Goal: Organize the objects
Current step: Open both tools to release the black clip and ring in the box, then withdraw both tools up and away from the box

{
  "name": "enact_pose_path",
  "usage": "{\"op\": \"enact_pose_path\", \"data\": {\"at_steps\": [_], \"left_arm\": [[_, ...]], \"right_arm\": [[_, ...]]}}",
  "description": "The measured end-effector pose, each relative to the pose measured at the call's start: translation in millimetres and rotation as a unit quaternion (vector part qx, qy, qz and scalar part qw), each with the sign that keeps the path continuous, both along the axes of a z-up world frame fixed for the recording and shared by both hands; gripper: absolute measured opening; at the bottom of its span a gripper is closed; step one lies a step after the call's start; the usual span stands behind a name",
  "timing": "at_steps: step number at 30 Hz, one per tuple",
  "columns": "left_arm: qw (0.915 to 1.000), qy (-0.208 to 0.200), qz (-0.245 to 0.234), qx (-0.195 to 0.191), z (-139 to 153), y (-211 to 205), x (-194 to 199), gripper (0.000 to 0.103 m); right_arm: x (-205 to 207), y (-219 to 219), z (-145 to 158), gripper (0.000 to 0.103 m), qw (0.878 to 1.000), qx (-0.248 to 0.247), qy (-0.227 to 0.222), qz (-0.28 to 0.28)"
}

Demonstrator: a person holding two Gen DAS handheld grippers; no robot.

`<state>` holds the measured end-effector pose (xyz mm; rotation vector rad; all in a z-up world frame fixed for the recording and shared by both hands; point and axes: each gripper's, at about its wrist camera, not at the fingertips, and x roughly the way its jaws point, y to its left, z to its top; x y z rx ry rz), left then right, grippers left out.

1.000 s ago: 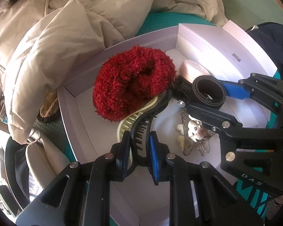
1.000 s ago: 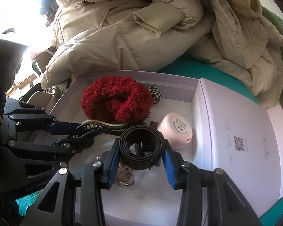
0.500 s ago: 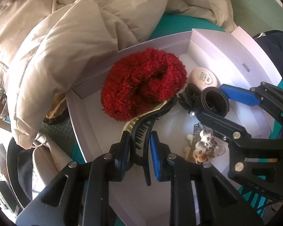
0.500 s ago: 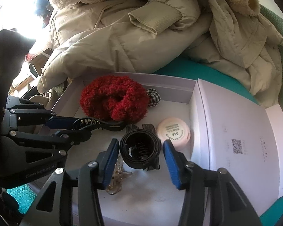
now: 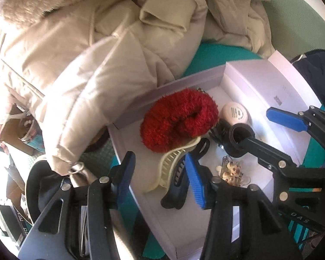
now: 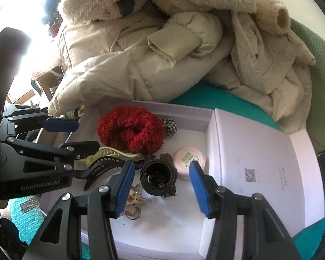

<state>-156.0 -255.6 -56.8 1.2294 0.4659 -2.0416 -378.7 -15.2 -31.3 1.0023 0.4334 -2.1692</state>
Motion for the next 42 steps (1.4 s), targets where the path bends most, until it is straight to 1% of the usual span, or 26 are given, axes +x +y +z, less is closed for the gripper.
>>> {"op": "enact_pose_path", "data": {"at_steps": [1,4,9,12,13,15,16,19,21,23,26,29,34,42], "left_arm": [[1.0,0.003,0.001,-0.002,5.7,0.5,3.6,0.047],[0.9999,0.009,0.006,-0.013,22.1,3.6,15.1,0.05],[0.9991,0.021,0.015,-0.034,51.9,10.2,35.5,0.058],[0.9983,0.029,0.021,-0.045,68.0,14.5,41.5,0.06],[0.9981,0.032,0.023,-0.048,73.8,16.5,43.8,0.06],[0.9975,0.036,0.027,-0.054,84.8,20.7,49.1,0.065],[0.9971,0.039,0.029,-0.058,90.4,23.3,52.2,0.066],[0.9959,0.048,0.032,-0.069,106.5,33.1,61.0,0.07],[0.9951,0.05,0.036,-0.077,117.3,40.5,68.4,0.076],[0.9944,0.054,0.037,-0.084,126.7,47.3,75.3,0.077],[0.9932,0.057,0.042,-0.093,139.0,58.0,85.9,0.08],[0.9922,0.059,0.051,-0.097,150.0,66.1,97.9,0.081],[0.99,0.075,0.062,-0.102,164.6,83.2,119.0,0.081],[0.9876,0.078,0.07,-0.116,182.4,121.7,147.9,0.081]], "right_arm": [[-0.2,0.1,3.5,0.058,1.0,-0.001,0.002,-0.001],[6.5,1.4,18.2,0.058,1.0,-0.007,0.011,-0.002],[13.2,3.1,39.4,0.058,1.0,-0.014,0.027,-0.004],[20.4,5.6,54.3,0.06,0.999,-0.017,0.037,-0.007],[23.5,6.8,60.0,0.062,0.999,-0.019,0.041,-0.008],[30.4,10.3,71.3,0.064,0.998,-0.026,0.05,-0.01],[34.1,12.0,76.6,0.066,0.998,-0.029,0.053,-0.011],[45.1,15.6,88.9,0.069,0.997,-0.027,0.064,-0.016],[52.6,17.5,95.9,0.072,0.997,-0.024,0.072,-0.02],[59.7,20.4,102.8,0.076,0.997,-0.025,0.075,-0.024],[70.2,25.3,112.1,0.079,0.996,-0.029,0.077,-0.033],[81.4,30.5,120.2,0.081,0.996,-0.035,0.077,-0.037],[102.5,39.7,132.7,0.085,0.995,-0.045,0.079,-0.039],[141.6,54.6,145.7,0.085,0.994,-0.047,0.089,-0.035]]}}
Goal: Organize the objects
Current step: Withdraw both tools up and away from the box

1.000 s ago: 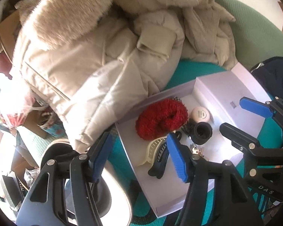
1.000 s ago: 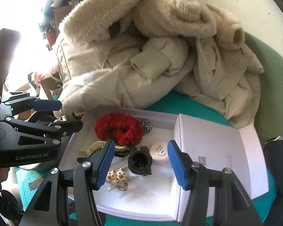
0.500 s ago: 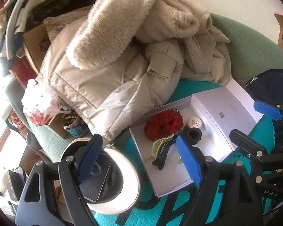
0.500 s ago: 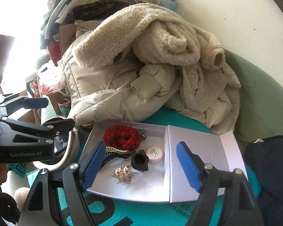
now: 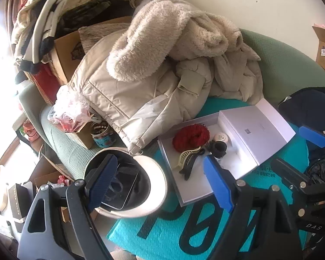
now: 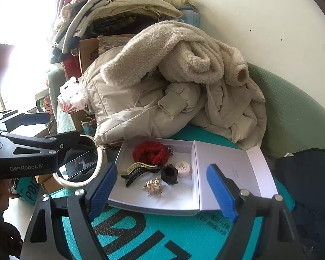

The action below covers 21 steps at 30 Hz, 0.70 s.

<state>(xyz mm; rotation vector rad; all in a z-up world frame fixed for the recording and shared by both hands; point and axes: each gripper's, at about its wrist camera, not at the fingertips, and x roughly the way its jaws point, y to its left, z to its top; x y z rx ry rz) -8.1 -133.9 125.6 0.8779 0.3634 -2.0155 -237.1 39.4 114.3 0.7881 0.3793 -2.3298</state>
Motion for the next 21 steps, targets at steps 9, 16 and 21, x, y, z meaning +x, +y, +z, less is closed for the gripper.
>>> {"op": "enact_pose_path", "data": {"at_steps": [9,16,21], "left_arm": [[0.9999,0.012,0.004,-0.001,3.4,48.6,31.2,0.081],[0.9999,0.005,0.015,0.0,-2.7,87.8,51.7,0.081],[0.9998,0.004,0.017,0.006,-7.7,112.5,66.5,0.081]], "right_arm": [[35.9,22.3,0.2,0.085,1.0,-0.006,-0.004,-0.006],[64.1,41.1,-10.5,0.085,1.0,-0.008,-0.015,-0.017],[83.4,52.2,-18.4,0.085,0.999,-0.008,-0.027,-0.018]]}}
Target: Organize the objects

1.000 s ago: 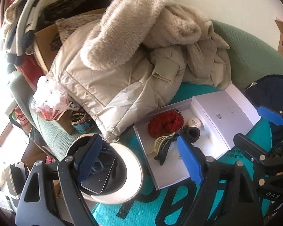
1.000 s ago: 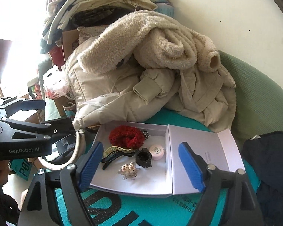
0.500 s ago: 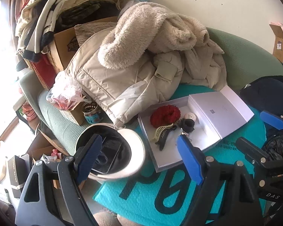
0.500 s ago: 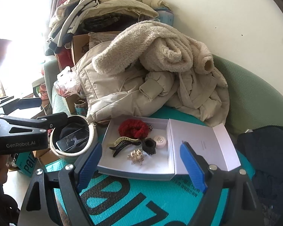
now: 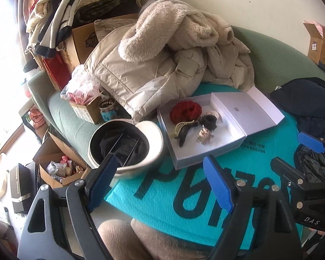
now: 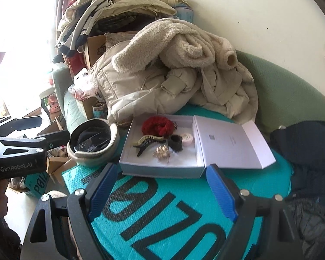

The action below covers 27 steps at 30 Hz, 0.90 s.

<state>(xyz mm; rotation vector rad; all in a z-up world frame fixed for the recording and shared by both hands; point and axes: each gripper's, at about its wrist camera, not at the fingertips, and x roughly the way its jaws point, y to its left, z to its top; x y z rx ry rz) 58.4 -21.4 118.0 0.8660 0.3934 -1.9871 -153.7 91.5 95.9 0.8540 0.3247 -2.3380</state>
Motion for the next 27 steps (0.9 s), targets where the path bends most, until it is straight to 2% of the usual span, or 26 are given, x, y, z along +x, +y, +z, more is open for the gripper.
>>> {"op": "enact_pose_path", "data": {"at_steps": [10,27], "left_arm": [[0.9999,0.009,0.006,0.012,-10.1,23.4,12.0,0.081],[0.9995,0.019,-0.011,0.022,-14.0,37.1,12.8,0.081]], "right_arm": [[20.1,16.6,-5.2,0.085,1.0,0.0,-0.004,-0.007],[24.1,19.9,-4.9,0.085,1.0,0.007,-0.002,-0.007]]}}
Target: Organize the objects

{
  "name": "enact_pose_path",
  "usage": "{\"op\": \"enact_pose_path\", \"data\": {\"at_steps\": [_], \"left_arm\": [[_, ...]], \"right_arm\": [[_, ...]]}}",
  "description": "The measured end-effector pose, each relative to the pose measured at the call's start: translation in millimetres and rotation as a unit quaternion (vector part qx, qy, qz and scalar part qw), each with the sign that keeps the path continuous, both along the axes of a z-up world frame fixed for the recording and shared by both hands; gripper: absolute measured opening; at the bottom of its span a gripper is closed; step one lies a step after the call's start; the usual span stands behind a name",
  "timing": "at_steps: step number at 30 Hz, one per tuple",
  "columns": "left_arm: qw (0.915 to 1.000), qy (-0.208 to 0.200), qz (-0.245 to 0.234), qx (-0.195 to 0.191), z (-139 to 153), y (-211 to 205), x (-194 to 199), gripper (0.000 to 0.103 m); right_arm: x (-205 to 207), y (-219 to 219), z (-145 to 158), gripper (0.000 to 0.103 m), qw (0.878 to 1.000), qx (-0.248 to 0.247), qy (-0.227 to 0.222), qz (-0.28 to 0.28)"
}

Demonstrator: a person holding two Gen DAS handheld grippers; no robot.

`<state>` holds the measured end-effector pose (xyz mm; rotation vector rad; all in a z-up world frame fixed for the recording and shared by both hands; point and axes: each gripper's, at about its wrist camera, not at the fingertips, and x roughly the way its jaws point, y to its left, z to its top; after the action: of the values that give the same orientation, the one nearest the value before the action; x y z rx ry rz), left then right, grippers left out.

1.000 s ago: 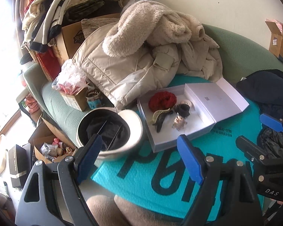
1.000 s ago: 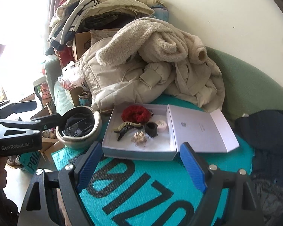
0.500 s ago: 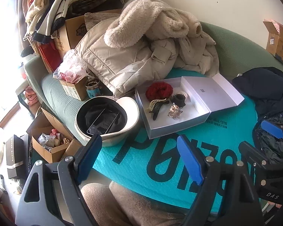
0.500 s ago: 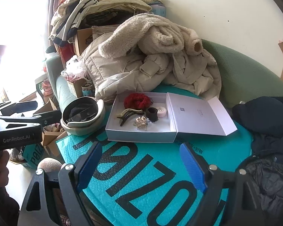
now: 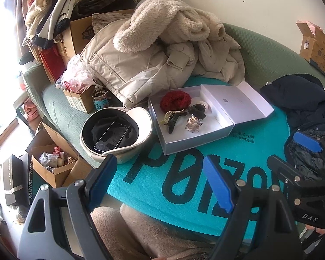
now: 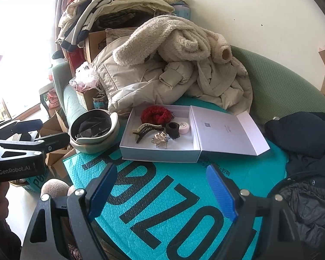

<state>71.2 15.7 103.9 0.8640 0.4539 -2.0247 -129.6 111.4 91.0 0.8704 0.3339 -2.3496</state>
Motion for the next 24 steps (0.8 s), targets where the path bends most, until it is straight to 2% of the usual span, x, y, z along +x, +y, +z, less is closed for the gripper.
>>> {"op": "enact_pose_path", "data": {"at_steps": [24], "left_arm": [[0.9998,0.0,-0.02,0.004,1.0,5.2,-1.0,0.081]], "right_arm": [[0.0,-0.9,-3.4,0.085,1.0,0.003,-0.004,-0.001]]}}
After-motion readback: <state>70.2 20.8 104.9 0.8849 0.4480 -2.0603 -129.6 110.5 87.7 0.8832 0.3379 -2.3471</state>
